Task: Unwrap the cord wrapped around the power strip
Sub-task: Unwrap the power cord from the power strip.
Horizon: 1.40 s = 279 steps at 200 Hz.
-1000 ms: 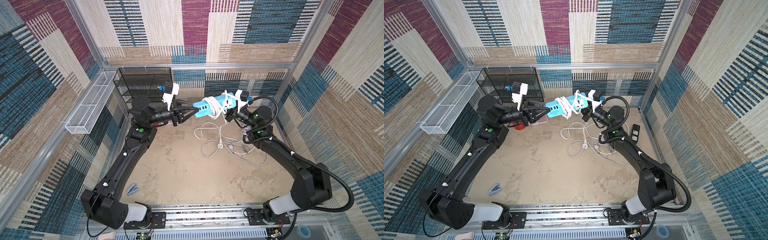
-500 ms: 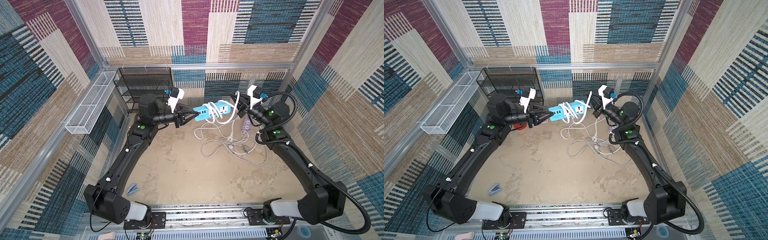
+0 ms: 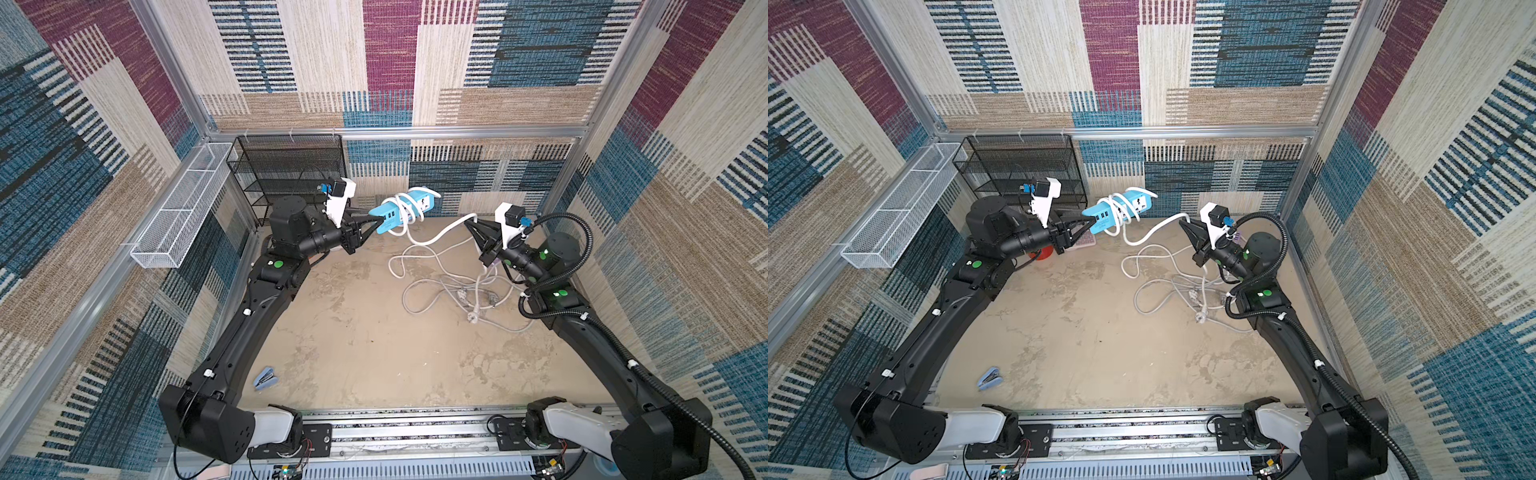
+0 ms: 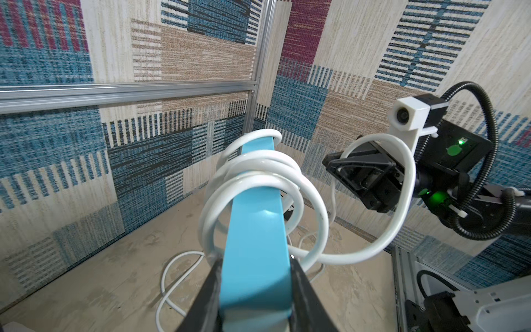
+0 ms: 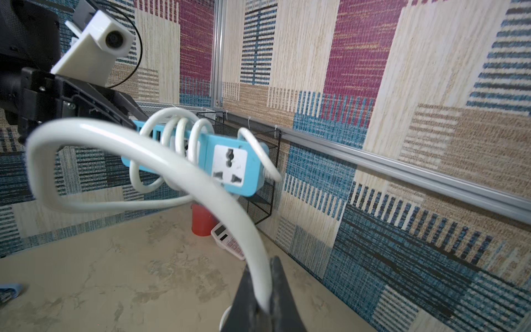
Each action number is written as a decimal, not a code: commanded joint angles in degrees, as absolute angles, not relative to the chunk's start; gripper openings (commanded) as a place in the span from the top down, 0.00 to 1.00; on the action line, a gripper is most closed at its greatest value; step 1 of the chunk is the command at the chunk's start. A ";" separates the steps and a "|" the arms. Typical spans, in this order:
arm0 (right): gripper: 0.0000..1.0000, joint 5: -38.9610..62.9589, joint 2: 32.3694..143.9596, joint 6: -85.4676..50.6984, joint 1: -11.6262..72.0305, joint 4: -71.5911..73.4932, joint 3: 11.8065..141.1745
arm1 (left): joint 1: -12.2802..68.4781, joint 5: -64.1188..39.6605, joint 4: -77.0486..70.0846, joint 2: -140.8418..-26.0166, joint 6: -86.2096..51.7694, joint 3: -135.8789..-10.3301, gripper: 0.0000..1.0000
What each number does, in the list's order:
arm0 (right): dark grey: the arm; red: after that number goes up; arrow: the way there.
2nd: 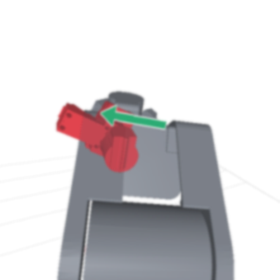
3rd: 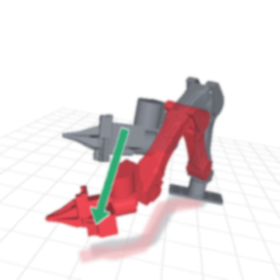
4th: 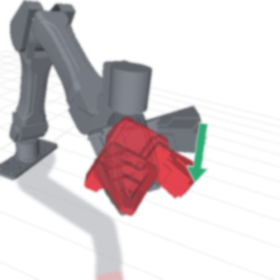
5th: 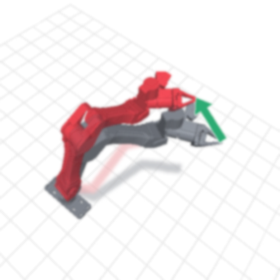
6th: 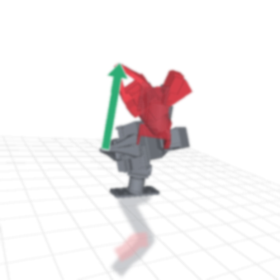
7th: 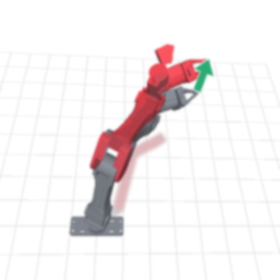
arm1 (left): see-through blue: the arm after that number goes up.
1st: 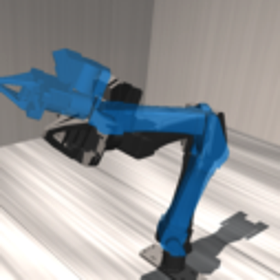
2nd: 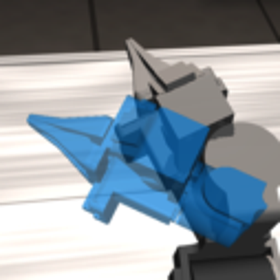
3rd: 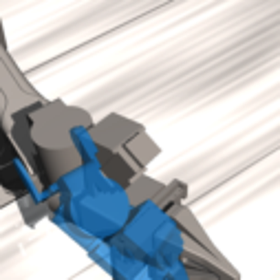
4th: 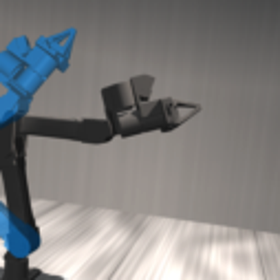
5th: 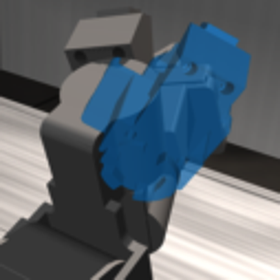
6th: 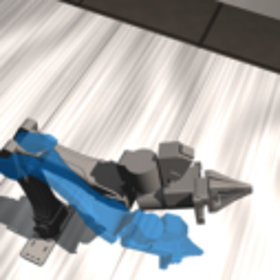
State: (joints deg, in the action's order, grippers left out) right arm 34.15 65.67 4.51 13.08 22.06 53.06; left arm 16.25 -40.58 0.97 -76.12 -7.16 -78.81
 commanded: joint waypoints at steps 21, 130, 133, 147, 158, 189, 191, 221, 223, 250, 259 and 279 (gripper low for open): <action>1.00 34.90 67.37 1.68 16.74 26.15 47.96 | 16.07 -38.27 -10.87 -73.82 -10.00 -76.73 1.00; 1.00 34.41 88.10 -1.76 18.65 36.96 54.02 | 21.40 -58.47 -24.39 -78.21 -27.19 -79.53 1.00; 1.00 34.37 88.30 -1.70 18.51 37.06 54.42 | 21.60 -58.74 -24.29 -78.34 -27.24 -79.68 1.00; 1.00 34.76 89.54 -2.03 17.55 36.96 56.56 | 22.81 -60.43 -23.19 -78.85 -26.91 -80.31 1.00; 1.00 35.10 90.13 -2.60 16.33 37.20 57.96 | 23.82 -61.47 -21.89 -79.13 -26.06 -80.65 1.00; 1.00 36.25 89.98 -2.99 12.66 36.03 61.87 | 27.43 -62.71 -12.09 -80.04 -18.45 -82.29 1.00; 1.00 36.22 89.93 -2.92 12.48 35.75 62.18 | 27.62 -62.66 -11.39 -80.11 -17.91 -82.38 1.00; 1.00 36.14 88.11 -1.28 10.58 31.80 67.24 | 29.65 -63.94 -7.01 -83.09 -15.08 -83.38 1.00; 1.00 36.06 87.92 -1.11 10.51 31.46 67.59 | 29.67 -64.00 -6.76 -83.37 -14.98 -83.40 1.00; 1.00 35.03 84.94 0.00 9.41 26.77 71.60 | 29.79 -63.70 3.15 -86.72 -7.88 -85.85 1.00; 1.00 34.68 83.15 0.01 9.00 26.34 71.70 | 29.62 -62.44 7.06 -87.40 -4.56 -86.68 1.00; 1.00 34.19 79.26 0.20 7.97 24.79 71.63 | 28.86 -59.15 12.12 -88.79 -0.48 -87.84 1.00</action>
